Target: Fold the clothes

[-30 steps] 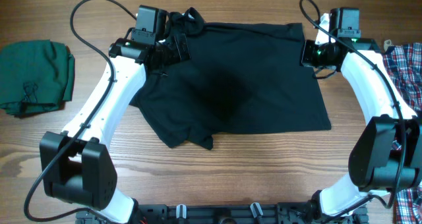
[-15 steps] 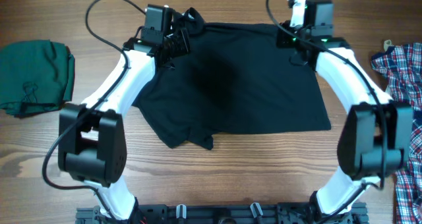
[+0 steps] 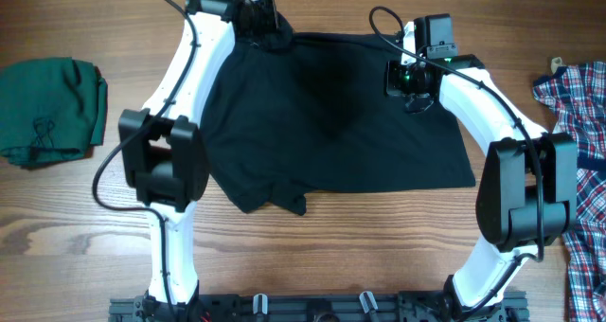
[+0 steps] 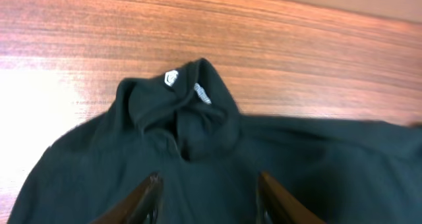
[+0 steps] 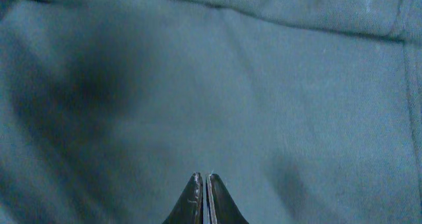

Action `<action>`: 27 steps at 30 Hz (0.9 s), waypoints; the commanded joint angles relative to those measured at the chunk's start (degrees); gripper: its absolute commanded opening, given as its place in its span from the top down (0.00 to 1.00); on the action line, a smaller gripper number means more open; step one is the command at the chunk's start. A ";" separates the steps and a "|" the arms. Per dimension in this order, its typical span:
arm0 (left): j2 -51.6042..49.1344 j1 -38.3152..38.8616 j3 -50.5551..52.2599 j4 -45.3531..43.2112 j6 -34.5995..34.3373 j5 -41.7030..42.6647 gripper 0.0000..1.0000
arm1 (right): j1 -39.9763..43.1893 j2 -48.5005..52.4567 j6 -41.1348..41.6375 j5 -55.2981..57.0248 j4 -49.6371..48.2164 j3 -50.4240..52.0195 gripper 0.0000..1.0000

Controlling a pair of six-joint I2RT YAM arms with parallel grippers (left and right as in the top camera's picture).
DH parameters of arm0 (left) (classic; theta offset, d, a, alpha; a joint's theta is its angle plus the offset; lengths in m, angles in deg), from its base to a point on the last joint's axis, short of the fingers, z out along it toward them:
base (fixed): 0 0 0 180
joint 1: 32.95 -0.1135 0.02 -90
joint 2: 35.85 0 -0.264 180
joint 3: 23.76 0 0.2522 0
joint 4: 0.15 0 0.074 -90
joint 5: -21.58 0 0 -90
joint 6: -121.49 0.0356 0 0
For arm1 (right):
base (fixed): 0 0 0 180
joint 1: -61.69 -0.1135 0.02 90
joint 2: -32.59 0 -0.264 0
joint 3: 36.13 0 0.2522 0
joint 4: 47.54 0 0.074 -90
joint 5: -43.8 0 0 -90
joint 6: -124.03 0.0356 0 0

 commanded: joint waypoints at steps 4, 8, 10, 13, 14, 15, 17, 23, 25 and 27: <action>-2.01 -0.59 -0.81 -5.42 -0.59 -1.81 0.38 | -0.28 0.44 0.81 0.13 1.79 -0.63 0.96; -4.31 -0.42 -0.81 -7.13 -0.63 -1.84 0.37 | -0.28 0.44 0.81 -0.07 2.91 -0.63 0.96; -5.27 0.02 -0.81 -8.63 -0.66 -1.44 0.41 | -0.28 0.44 0.81 -0.04 2.91 -0.57 0.96; -6.34 0.79 -0.79 -9.07 -0.66 -1.49 0.55 | -0.31 0.44 0.79 -0.07 2.86 -0.57 0.96; -7.08 0.81 -0.79 -9.42 -0.66 -1.51 0.59 | -0.28 0.44 0.76 -0.04 2.71 -0.57 0.96; -7.65 0.81 -0.79 -9.51 -1.16 -1.53 0.61 | -0.28 0.44 0.72 -0.04 2.71 -0.57 0.96; -9.29 0.81 -0.79 -9.40 -4.79 -3.21 0.58 | -0.28 0.44 0.70 -0.02 2.91 -0.55 0.96; -9.38 0.81 -0.79 -7.19 -11.06 -10.05 0.51 | -0.28 0.46 0.68 0.00 2.75 -0.55 0.96; -9.40 0.94 -0.79 -7.02 -12.41 -10.08 0.50 | -0.28 0.46 0.68 0.17 2.73 -0.55 0.96; -9.40 0.98 -0.79 -6.62 -12.55 -10.08 0.50 | -0.28 0.46 0.66 0.17 2.78 -0.55 0.96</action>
